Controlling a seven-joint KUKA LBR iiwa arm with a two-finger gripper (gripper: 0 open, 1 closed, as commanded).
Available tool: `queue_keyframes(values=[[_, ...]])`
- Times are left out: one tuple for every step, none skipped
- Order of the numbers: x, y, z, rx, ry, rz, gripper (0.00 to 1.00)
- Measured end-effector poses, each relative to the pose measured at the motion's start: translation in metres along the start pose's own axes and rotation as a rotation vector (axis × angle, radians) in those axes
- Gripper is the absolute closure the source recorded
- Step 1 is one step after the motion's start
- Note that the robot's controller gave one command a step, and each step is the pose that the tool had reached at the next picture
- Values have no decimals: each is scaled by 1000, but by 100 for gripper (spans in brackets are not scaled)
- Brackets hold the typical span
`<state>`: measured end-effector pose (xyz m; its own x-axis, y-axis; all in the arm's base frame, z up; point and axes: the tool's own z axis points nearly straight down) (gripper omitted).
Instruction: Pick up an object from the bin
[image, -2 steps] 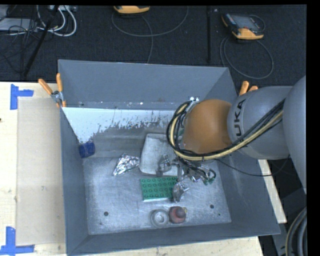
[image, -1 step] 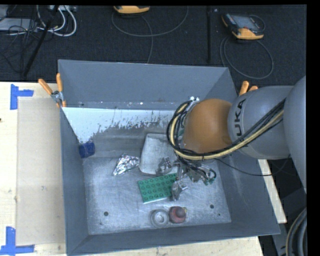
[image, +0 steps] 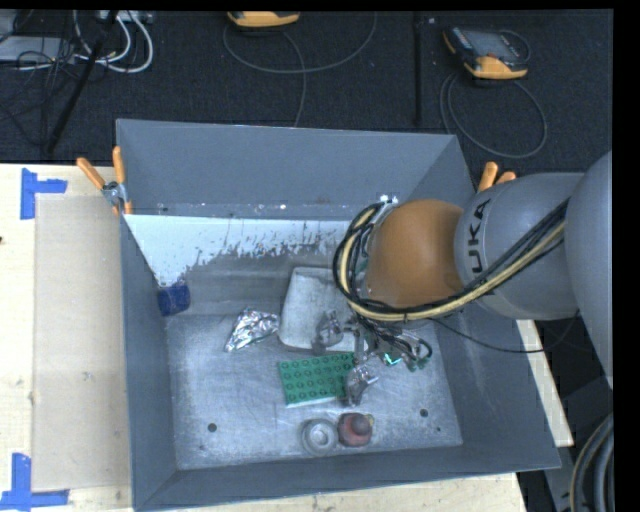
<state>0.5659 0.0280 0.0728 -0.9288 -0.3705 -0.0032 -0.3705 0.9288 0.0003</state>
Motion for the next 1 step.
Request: queue_keyframes(values=[[0,0,-2,-1,2,0,100]])
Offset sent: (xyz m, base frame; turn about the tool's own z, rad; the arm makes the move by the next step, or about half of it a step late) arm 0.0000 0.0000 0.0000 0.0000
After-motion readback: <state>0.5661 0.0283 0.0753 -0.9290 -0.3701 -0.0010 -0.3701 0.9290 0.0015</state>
